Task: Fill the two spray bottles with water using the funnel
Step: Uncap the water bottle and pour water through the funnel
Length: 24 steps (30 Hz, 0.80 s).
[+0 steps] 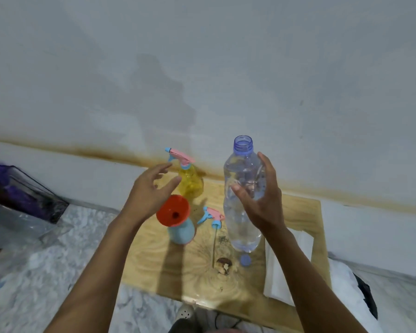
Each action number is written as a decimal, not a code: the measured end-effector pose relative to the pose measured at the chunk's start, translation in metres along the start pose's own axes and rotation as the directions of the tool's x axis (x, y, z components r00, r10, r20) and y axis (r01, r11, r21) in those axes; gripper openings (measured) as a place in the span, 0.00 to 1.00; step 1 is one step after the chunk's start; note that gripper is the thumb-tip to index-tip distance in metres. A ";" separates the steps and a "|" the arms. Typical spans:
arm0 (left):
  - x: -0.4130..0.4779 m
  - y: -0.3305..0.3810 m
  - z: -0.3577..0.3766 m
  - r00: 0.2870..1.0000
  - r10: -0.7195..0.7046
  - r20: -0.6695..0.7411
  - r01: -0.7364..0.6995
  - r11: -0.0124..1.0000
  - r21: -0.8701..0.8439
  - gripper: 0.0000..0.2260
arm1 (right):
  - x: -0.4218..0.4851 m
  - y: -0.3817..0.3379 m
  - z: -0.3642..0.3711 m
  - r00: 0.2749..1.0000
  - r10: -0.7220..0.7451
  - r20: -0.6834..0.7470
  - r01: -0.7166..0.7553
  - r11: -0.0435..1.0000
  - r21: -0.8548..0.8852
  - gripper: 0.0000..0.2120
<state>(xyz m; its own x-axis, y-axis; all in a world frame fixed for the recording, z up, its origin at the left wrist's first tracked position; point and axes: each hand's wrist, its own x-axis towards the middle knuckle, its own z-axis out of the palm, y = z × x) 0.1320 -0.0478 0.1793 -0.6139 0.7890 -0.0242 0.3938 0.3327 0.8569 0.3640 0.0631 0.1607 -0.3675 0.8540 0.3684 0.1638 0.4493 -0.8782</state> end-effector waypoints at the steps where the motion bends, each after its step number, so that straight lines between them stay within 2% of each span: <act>1: 0.001 -0.014 -0.004 0.999 -0.044 -0.002 0.044 0.998 0.045 0.22 | -0.001 -0.004 0.001 1.000 -0.004 0.020 0.004 1.000 0.013 0.37; 3: 0.001 -0.039 -0.009 0.992 -0.123 0.035 0.119 0.988 0.103 0.25 | -0.004 -0.010 0.003 0.997 -0.006 0.074 0.003 0.999 0.036 0.36; 7: 0.000 -0.070 -0.008 0.969 -0.210 0.127 0.188 0.969 0.163 0.22 | -0.015 -0.016 0.009 0.981 0.017 0.191 -0.023 0.999 0.024 0.35; 10: -0.003 -0.082 -0.005 0.973 -0.205 0.105 0.190 0.972 0.138 0.19 | -0.024 -0.018 0.014 0.965 0.059 0.256 -0.063 0.998 0.008 0.32; 18: -0.009 -0.095 0.007 0.988 -0.155 0.008 0.155 0.988 -0.019 0.10 | -0.046 -0.014 0.027 0.922 0.179 0.344 -0.162 0.984 -0.076 0.35; 24: -0.010 -0.095 0.012 0.991 -0.131 -0.036 0.129 0.989 -0.067 0.10 | -0.055 -0.015 0.031 0.892 0.255 0.374 -0.220 0.966 -0.135 0.31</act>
<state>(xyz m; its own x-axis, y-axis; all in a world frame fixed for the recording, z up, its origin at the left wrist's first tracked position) 0.1089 -0.0813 0.0922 -0.6846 0.7193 -0.1181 0.2646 0.3962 0.8792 0.3530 0.0010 0.1441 -0.6280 0.7782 -0.0094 0.3623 0.2815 -0.8885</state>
